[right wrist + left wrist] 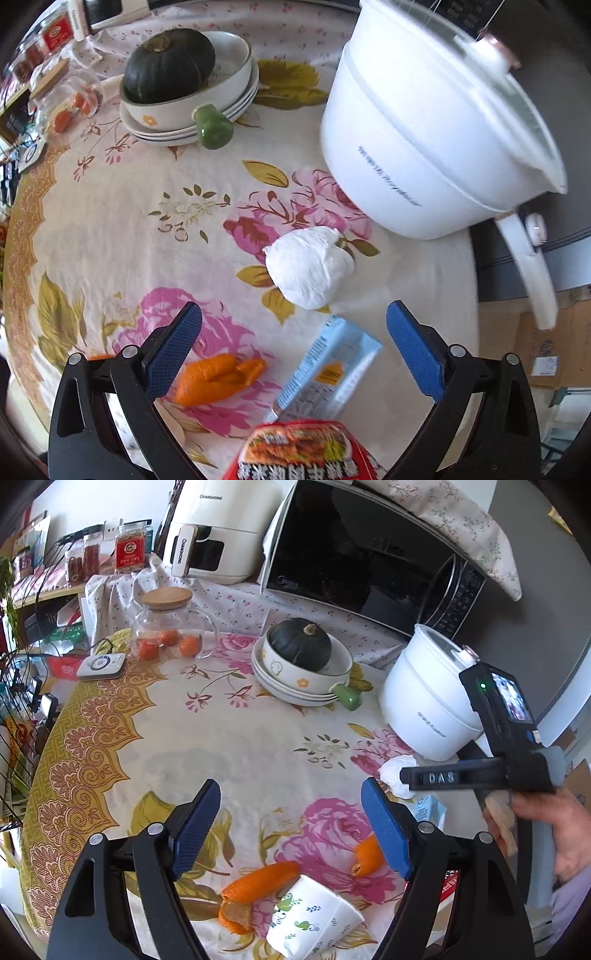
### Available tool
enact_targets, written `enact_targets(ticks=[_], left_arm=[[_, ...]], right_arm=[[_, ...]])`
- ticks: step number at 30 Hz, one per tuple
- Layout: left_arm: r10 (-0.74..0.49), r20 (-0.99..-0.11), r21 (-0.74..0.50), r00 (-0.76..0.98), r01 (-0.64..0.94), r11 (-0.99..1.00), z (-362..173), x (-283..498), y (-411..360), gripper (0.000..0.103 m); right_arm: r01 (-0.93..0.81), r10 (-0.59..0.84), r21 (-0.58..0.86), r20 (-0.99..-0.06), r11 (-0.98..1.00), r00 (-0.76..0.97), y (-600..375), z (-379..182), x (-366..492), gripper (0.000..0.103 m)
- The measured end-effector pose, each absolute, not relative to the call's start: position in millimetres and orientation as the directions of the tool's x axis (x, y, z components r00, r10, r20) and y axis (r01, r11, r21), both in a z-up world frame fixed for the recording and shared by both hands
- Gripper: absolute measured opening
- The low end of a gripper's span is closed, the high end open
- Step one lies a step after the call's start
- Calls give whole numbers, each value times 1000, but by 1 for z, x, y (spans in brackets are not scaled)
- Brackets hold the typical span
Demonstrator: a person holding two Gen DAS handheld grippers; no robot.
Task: Collect trash
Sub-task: 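Grasp the crumpled white plastic bag with the right tool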
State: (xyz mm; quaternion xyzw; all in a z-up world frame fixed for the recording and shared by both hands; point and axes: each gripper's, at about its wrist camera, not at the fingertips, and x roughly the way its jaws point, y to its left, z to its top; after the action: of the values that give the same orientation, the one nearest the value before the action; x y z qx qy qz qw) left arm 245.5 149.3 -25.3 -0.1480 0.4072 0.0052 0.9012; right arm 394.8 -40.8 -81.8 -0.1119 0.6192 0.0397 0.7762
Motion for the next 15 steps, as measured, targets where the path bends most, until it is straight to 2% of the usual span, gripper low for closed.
enact_targets(ticks=[5,8,10,12,15], left_arm=[[-107,-741,-262,663,-139,955,-26,242,163,77],[-116,-773,-242,624,-121,963,-26,241,171,80],[-89,-814,-180,574,-103,978,-31,244,171,85],[-56,-851,-114,522,-80,990,-40,244,171,85],[-55,-894,-82,445,-43,996,-59,245,173,85]], right_arm=[[-167,-88,-114,-984,979,158,-40,-106,418,96],[-145,-86,-104,-988,984,126,-40,-119,425,91],[-134,-73,-87,-992,987,108,-39,-128,427,79],[-119,-72,-82,-993,990,88,-39,-137,428,73],[-123,-115,-127,-988,984,100,-40,-146,427,54]])
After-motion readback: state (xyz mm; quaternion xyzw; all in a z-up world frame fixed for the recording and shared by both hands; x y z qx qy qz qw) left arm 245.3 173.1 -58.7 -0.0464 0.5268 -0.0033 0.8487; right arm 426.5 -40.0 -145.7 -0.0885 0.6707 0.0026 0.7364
